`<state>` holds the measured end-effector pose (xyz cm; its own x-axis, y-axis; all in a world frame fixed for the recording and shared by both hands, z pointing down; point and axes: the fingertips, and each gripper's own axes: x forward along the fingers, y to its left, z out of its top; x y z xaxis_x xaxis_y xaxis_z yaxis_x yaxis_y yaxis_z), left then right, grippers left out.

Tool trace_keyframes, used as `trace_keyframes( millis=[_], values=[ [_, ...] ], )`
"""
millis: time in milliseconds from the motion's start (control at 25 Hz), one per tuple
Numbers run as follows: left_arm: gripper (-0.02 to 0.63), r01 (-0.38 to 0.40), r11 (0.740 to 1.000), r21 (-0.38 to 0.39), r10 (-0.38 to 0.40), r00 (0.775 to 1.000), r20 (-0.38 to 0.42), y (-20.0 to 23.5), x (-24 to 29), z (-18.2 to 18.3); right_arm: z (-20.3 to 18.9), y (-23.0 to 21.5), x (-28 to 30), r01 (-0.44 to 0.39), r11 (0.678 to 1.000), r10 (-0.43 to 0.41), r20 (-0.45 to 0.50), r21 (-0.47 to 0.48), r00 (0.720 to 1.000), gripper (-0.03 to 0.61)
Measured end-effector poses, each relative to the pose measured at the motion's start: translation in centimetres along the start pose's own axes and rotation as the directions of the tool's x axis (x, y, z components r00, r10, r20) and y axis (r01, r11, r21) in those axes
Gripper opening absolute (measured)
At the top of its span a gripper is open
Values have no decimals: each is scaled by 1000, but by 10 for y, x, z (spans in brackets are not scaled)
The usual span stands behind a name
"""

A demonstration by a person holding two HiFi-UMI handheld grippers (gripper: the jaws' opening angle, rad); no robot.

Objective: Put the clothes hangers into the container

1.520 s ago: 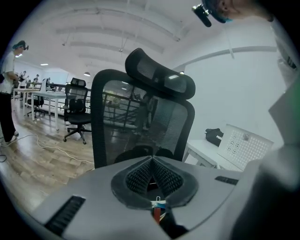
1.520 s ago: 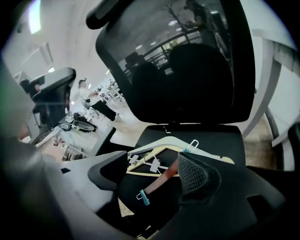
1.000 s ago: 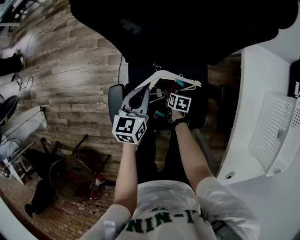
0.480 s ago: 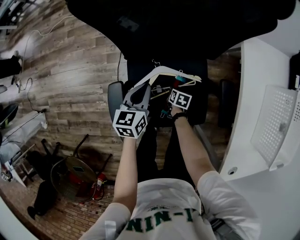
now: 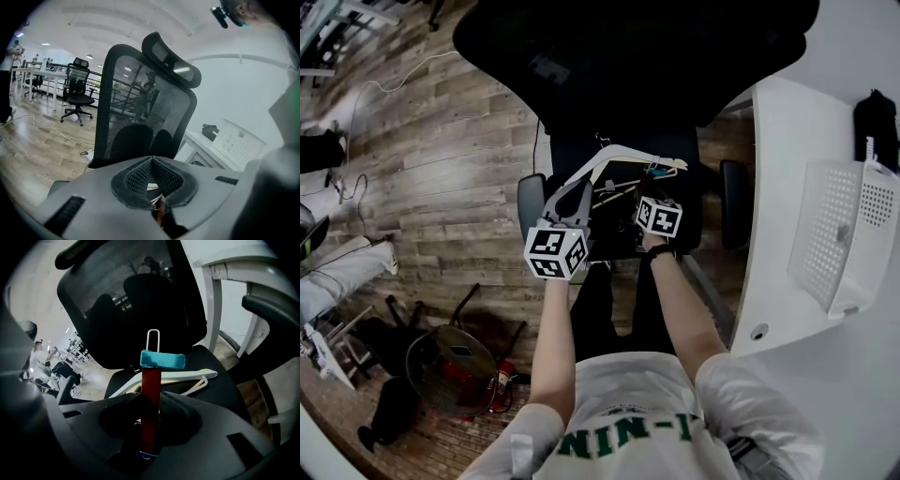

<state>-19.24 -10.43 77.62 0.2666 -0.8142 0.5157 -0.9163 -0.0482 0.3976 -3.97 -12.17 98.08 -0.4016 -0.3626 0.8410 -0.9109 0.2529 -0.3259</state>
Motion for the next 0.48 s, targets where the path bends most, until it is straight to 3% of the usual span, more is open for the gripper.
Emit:
trace_keyframes(
  millis=[240, 480],
  values=[
    [14, -27, 999, 31, 26, 1000, 9, -14, -22, 30, 44, 21, -65, -32, 998, 37, 99, -47, 994, 138],
    [14, -22, 996, 90, 20, 999, 31, -56, -40, 76, 95, 30, -142, -48, 996, 62, 204, -72, 977, 138]
  ],
)
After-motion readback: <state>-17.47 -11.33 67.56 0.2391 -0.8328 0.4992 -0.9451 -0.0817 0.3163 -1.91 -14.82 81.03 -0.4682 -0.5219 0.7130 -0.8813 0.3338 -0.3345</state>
